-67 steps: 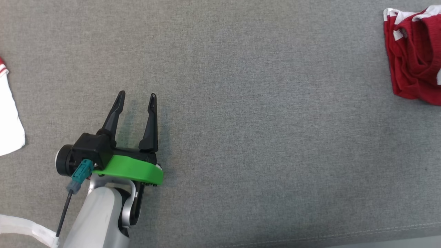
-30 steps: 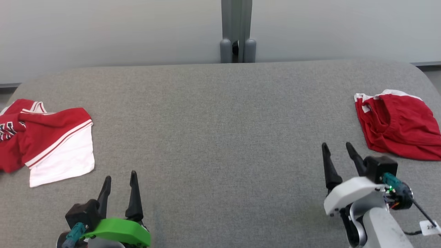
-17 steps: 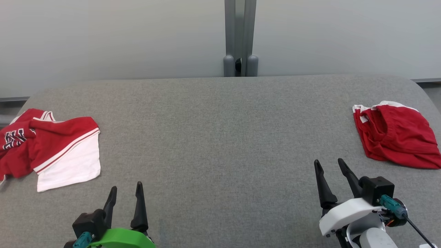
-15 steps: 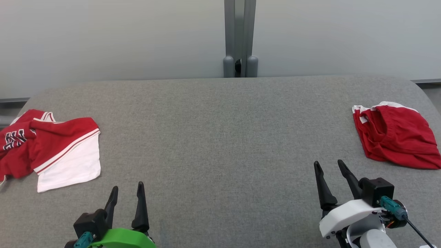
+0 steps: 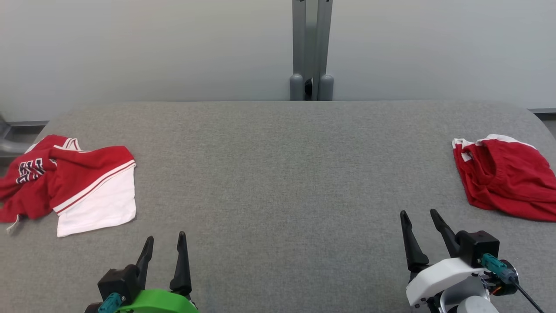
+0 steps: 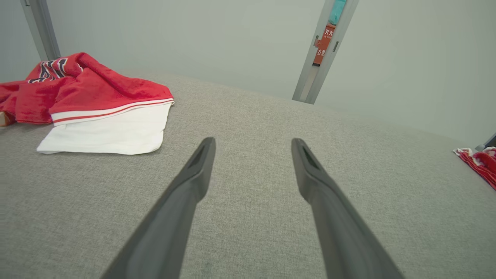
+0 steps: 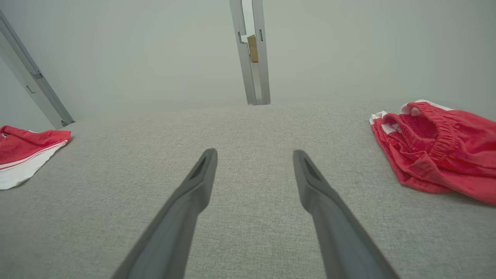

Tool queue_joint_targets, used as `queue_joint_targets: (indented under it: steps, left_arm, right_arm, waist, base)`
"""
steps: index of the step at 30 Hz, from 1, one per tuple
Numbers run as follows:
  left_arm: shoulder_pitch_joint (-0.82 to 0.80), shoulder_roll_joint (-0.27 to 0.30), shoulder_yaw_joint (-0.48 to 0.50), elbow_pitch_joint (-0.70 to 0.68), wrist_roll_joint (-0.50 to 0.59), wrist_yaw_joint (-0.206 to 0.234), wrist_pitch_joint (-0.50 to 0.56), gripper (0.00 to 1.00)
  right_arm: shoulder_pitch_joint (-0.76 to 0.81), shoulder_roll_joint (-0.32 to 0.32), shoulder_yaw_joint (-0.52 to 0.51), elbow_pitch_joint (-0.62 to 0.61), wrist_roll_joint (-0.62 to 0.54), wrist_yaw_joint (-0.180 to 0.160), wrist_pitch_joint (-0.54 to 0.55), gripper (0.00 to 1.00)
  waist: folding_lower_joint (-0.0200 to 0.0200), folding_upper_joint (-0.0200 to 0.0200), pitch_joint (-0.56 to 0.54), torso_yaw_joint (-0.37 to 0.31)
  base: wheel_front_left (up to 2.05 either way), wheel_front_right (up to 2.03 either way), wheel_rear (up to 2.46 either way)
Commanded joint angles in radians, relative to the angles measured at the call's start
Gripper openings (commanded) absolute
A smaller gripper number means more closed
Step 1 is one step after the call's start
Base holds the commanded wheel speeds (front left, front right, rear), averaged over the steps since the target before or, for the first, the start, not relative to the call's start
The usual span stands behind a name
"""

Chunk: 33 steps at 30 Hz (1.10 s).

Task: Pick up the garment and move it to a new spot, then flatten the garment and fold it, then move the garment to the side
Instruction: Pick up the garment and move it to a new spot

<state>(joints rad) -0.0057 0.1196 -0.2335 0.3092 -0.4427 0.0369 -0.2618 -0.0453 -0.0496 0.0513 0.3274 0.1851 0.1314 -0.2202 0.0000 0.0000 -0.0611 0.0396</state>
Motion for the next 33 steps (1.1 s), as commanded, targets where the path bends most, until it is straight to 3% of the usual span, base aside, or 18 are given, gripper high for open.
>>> queue_joint_targets:
  steps: [1, 13, 19, 25, 33]
  left_arm:
    - [-0.005, 0.010, -0.001, 0.002, 0.004, 0.000, 0.001, 1.00]
    - [-0.015, 0.050, 0.007, -0.036, 0.009, 0.013, 0.020, 1.00]
    - [0.010, 0.060, 0.014, -0.066, 0.003, 0.028, 0.028, 1.00]
    - [0.021, 0.067, 0.019, -0.078, -0.006, 0.033, 0.026, 1.00]
    - [0.028, 0.066, 0.025, -0.095, -0.018, 0.045, 0.024, 1.00]
  right_arm:
    - [0.013, -0.002, 0.003, -0.006, 0.001, -0.001, 0.003, 1.00]
    - [-0.011, -0.002, 0.043, -0.003, 0.041, -0.001, -0.017, 1.00]
    - [-0.027, -0.002, 0.062, 0.014, 0.054, -0.001, -0.025, 1.00]
    - [-0.043, -0.002, 0.077, 0.029, 0.058, -0.001, -0.031, 1.00]
    - [-0.057, -0.003, 0.087, 0.034, 0.049, -0.001, -0.036, 1.00]
  waist:
    - [0.0000, 0.0000, -0.006, 0.030]
    - [0.0000, 0.0000, -0.013, 0.289]
    - [0.0000, 0.0000, -0.005, 0.385]
    - [0.0000, 0.0000, 0.001, 0.421]
    - [0.0000, 0.0000, 0.014, 0.408]
  base:
    - [0.00, 0.00, 0.00]
    - [0.00, 0.00, 0.00]
    - [0.00, 0.00, 0.00]
    - [0.00, 0.00, 0.00]
    - [0.00, 0.00, 0.00]
